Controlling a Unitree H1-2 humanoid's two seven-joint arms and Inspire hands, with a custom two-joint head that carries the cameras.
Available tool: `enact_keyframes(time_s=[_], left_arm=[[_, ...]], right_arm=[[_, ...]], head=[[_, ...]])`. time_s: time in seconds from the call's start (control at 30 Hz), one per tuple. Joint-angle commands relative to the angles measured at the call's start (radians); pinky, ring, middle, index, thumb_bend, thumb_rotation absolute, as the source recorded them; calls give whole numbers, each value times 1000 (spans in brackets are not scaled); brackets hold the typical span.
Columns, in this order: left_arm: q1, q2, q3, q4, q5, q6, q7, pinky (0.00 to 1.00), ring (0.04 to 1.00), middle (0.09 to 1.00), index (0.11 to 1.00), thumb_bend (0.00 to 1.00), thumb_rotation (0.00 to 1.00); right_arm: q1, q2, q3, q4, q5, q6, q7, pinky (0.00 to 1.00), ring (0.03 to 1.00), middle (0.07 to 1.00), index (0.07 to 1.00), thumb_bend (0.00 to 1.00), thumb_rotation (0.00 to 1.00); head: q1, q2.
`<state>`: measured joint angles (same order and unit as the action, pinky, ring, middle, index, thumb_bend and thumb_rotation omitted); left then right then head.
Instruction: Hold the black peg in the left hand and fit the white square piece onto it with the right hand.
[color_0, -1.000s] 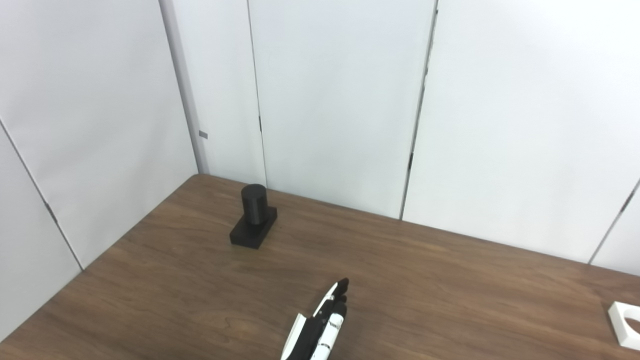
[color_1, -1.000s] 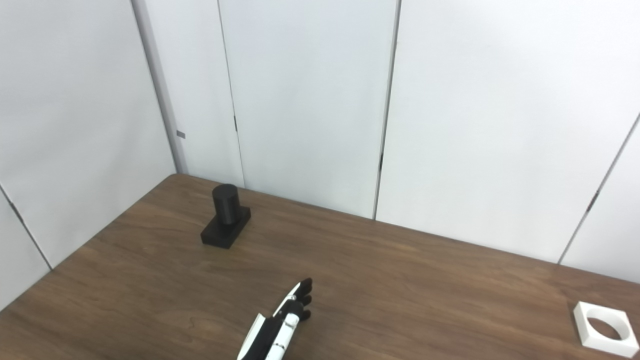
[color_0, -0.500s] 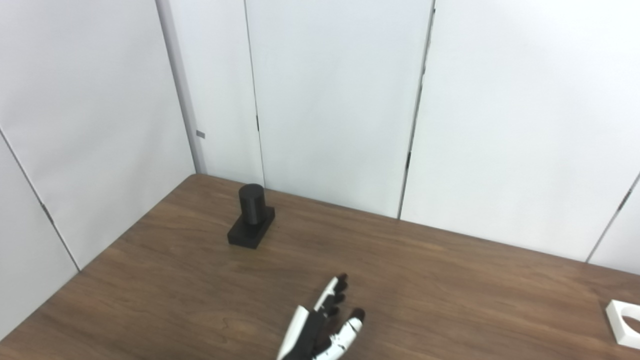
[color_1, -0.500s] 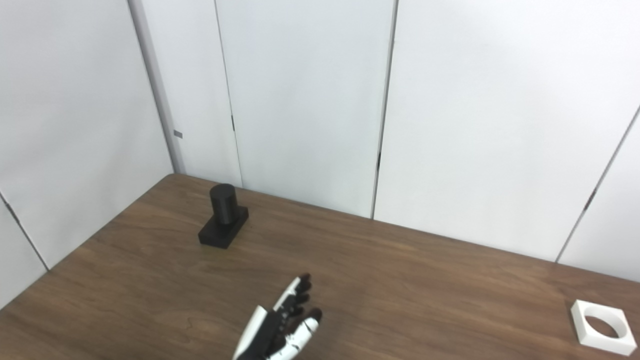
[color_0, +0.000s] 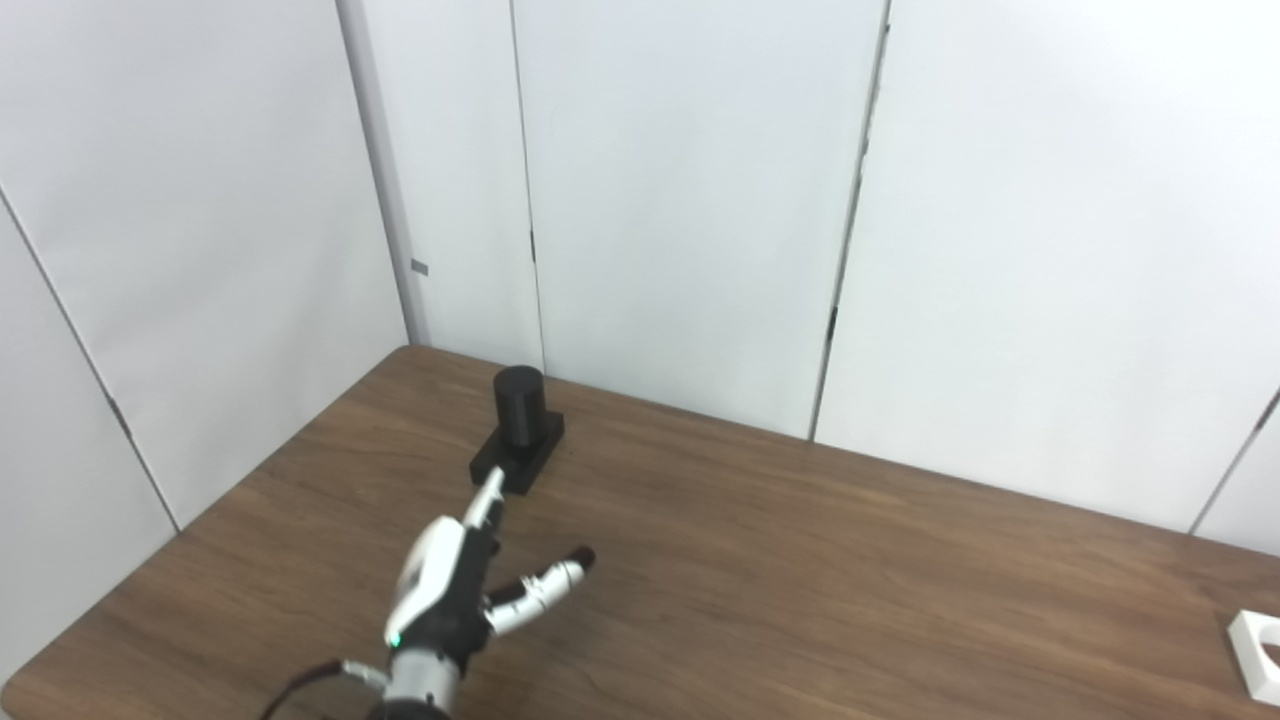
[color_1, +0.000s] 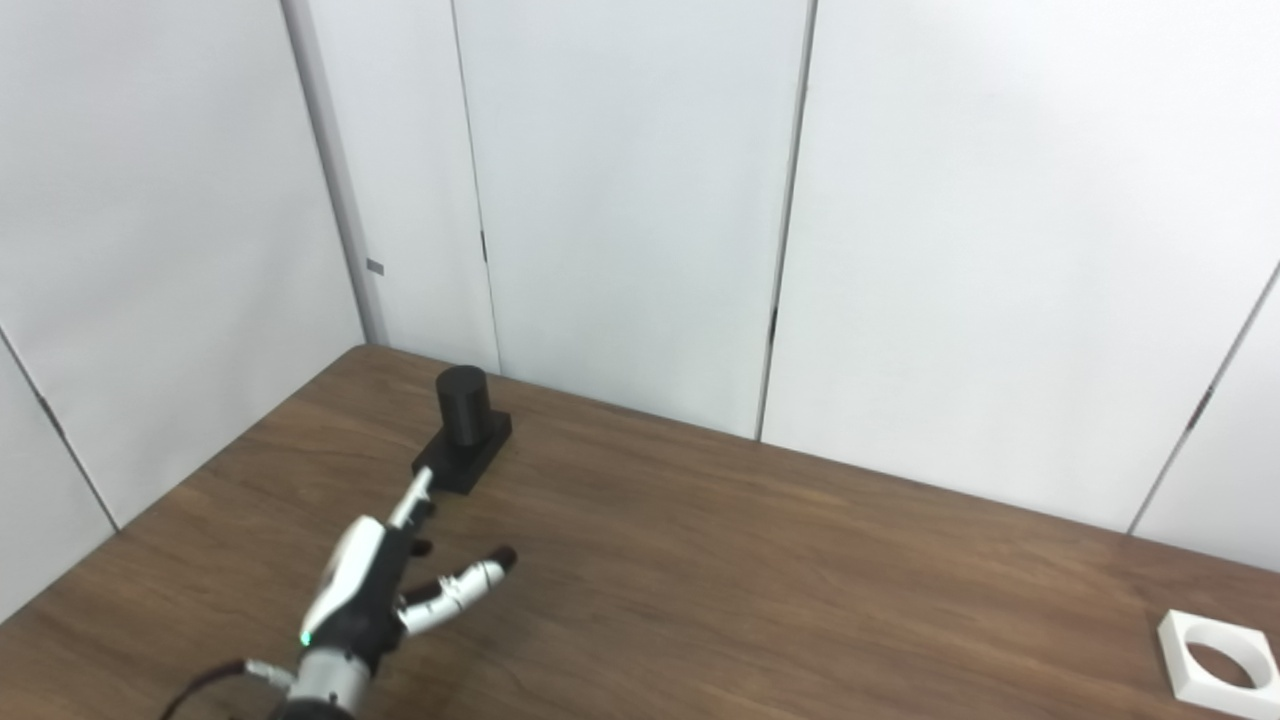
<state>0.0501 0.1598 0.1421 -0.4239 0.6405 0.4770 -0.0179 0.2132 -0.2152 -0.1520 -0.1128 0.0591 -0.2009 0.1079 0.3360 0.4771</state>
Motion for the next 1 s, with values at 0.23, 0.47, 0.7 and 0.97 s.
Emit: enact_keyframes(time_s=[0.23,0.47,0.7,0.97], left_arm=[[-113,91,69,155,208,-8,29,881,962,977,984,990,622],[-186,127,77,287,274,-8,46,990,998,998,977,986,633],[-272,162,70,451,326,-9,84,1000,999,1000,969,978,658],[-373,215,16,641,323,-8,142,975,975,969,932,977,664]], right_arm=[[44,72,36,19,86,38,9,1000,1000,1000,1000,524,1000],[48,75,39,5,94,56,11,1000,1000,1000,1000,560,1000],[54,79,39,-6,97,58,9,1000,1000,1000,1000,537,1000],[57,79,38,-3,109,57,14,1000,1000,1000,1000,539,1000]], head=[[-26,14],[-27,15],[-25,17],[-26,17]])
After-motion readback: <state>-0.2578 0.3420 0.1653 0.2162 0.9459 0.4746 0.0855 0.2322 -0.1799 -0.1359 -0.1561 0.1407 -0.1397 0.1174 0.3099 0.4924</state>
